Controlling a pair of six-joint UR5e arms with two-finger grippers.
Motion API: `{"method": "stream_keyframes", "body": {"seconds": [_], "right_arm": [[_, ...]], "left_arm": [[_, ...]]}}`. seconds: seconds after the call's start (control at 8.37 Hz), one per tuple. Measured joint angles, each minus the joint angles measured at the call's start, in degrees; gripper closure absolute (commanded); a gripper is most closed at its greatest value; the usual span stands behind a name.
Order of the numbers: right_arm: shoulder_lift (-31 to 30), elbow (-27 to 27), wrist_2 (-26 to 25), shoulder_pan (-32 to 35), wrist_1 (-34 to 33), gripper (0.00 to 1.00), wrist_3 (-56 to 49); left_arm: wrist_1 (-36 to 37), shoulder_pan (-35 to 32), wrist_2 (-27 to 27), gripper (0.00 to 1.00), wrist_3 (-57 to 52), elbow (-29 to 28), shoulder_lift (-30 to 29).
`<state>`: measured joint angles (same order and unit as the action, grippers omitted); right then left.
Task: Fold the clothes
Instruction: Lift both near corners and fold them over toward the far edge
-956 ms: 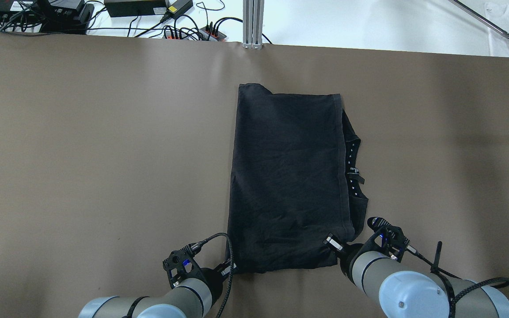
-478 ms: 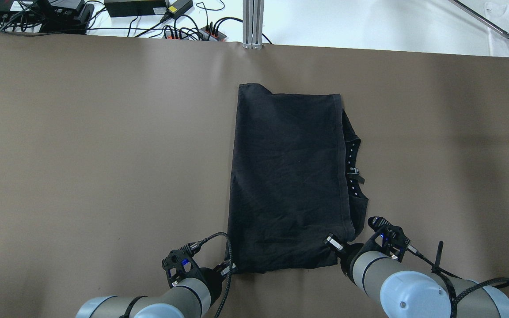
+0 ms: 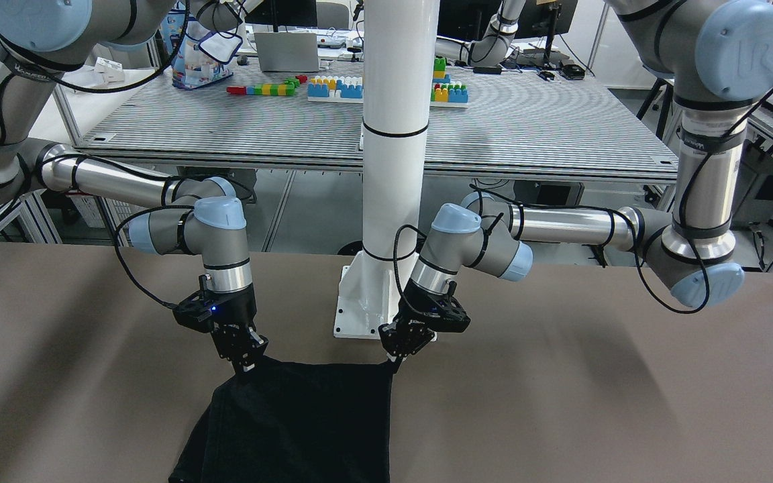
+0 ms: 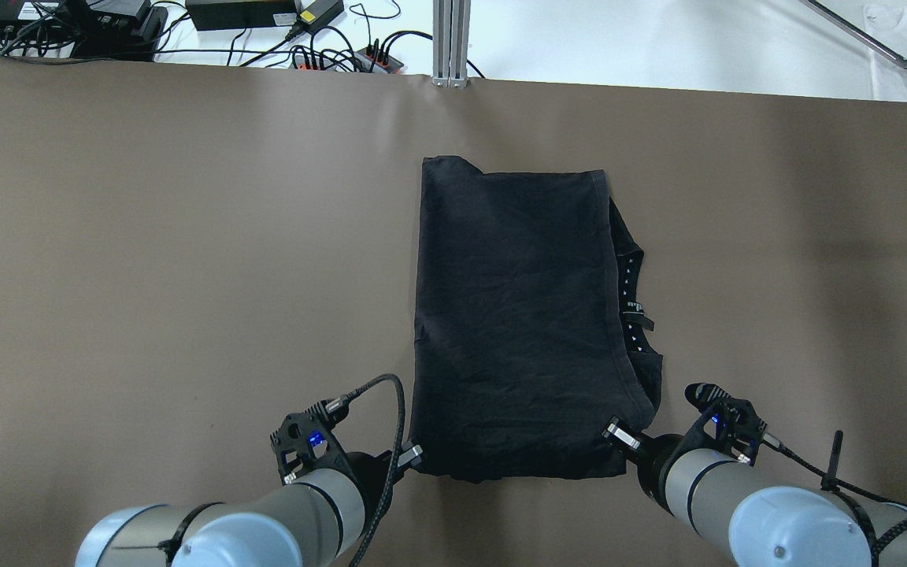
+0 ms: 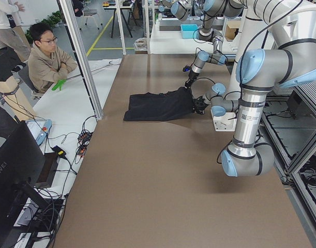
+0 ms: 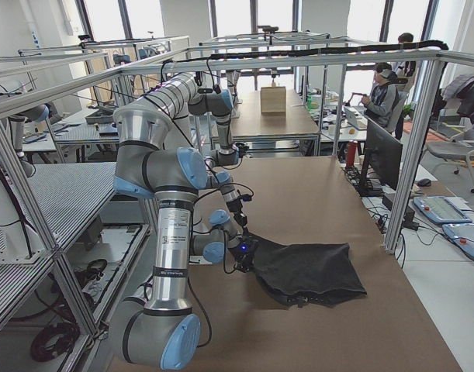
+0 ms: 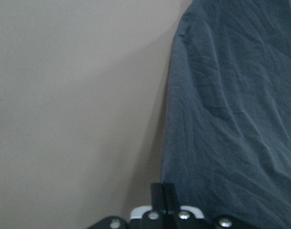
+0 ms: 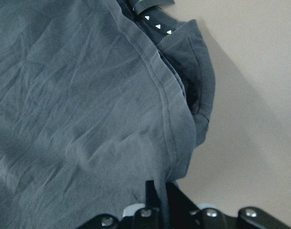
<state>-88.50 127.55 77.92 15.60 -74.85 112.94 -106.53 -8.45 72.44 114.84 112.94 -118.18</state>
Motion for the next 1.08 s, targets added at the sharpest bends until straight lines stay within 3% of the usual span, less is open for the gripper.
{"method": "stream_keyframes", "body": {"seconds": [0.12,0.36,0.6,1.08], "right_arm": [[0.3,0.6,1.6,1.8,-0.2,1.0,-2.4],[4.5,-1.1,10.7,9.8,-2.9,1.0,-6.6],[10.8,-5.4,16.7,16.5,-7.2,1.0,-11.8],[16.8,-13.9,17.8,23.7,-8.3,1.0,-28.8]], "left_arm": [[4.2,-2.7,2.0,1.0,-1.6,1.7,-2.2],[8.8,-10.7,7.4,1.0,-5.7,1.4,-6.9],[9.7,-18.4,13.4,1.0,-9.1,-3.8,-11.7],[8.9,-26.1,17.7,1.0,-13.4,-18.2,-21.6]]}}
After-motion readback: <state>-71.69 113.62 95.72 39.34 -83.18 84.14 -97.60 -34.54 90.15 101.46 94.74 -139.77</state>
